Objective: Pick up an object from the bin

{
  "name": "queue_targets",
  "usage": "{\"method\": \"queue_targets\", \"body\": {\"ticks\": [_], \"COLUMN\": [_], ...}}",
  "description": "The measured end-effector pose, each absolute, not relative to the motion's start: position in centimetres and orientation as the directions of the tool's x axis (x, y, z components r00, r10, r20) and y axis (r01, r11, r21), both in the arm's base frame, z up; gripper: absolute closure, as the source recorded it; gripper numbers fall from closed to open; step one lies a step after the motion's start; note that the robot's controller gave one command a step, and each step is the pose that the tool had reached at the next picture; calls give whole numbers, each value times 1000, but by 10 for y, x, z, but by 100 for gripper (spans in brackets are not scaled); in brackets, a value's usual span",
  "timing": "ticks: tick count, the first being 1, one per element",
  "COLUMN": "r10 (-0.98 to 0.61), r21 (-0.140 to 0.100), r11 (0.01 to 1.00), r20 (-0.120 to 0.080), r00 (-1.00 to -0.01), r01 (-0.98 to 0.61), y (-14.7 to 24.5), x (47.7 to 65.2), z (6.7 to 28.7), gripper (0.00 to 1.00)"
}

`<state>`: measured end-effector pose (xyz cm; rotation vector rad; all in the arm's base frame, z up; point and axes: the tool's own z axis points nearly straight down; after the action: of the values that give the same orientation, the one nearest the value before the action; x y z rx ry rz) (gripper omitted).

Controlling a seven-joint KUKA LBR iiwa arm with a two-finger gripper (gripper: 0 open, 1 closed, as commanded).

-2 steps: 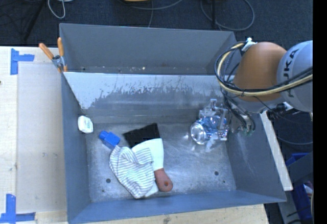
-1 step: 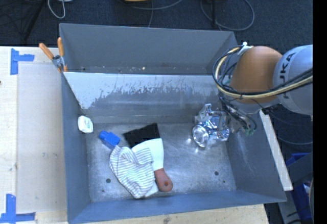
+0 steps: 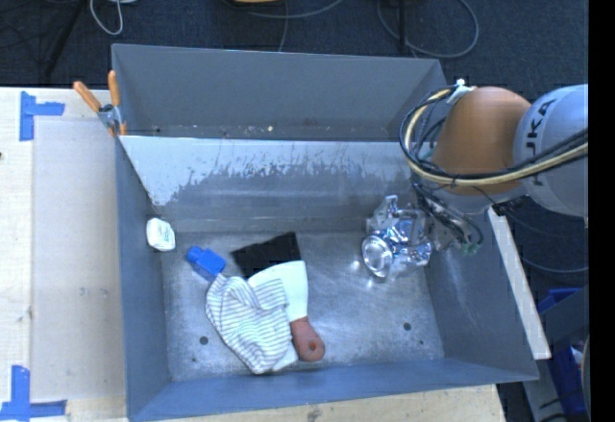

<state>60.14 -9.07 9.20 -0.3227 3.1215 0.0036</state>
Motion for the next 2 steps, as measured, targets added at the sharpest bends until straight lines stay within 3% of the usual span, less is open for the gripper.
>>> {"method": "queue_targets", "body": {"ticks": [1,2], "r10": [-229,-237], "r21": [2,-1], "r11": [973,972], "r20": [4,-5], "r00": [-973,-972], "r01": [-229,-237], "y": [-79,-74], "x": [599,600], "z": [121,152], "gripper": [100,100]}}
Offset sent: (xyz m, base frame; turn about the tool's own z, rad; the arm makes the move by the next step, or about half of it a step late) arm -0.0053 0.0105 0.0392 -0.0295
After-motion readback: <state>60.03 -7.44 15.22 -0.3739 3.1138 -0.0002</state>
